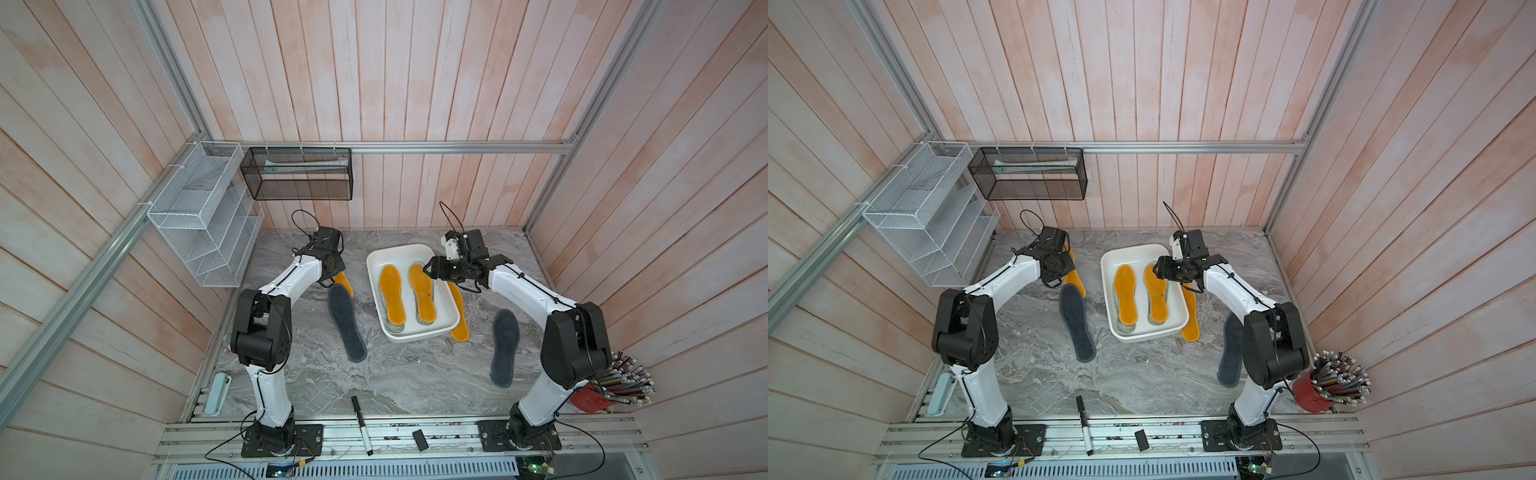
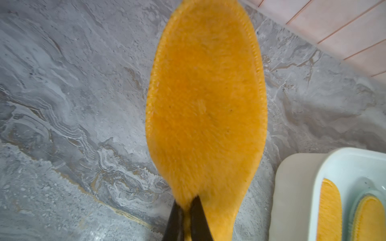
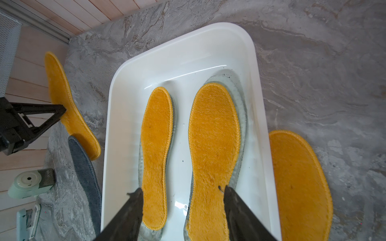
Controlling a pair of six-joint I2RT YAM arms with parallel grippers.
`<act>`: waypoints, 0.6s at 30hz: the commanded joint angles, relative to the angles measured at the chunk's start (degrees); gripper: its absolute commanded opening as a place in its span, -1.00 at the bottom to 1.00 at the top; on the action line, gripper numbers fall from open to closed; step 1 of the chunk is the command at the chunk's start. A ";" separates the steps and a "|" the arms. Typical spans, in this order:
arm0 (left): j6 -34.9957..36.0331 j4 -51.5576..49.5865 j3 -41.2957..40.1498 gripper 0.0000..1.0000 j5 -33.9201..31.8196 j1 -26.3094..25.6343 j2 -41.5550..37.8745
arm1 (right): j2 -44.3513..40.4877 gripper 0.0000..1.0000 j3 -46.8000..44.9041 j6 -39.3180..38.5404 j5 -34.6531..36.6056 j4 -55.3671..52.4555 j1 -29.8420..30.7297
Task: Put the insoles into the storage box
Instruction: Pick up the insole from the center of the board.
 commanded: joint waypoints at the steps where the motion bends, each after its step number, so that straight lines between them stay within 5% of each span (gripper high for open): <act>1: 0.52 6.22 -2.75 -1.00 -3.34 0.25 -3.27 | -2.02 0.25 -0.96 -0.02 0.64 0.18 -0.21; 18: -0.75 21.85 -10.01 -1.00 -2.44 0.34 -7.92 | -2.09 0.25 -0.90 0.34 0.99 0.30 -0.27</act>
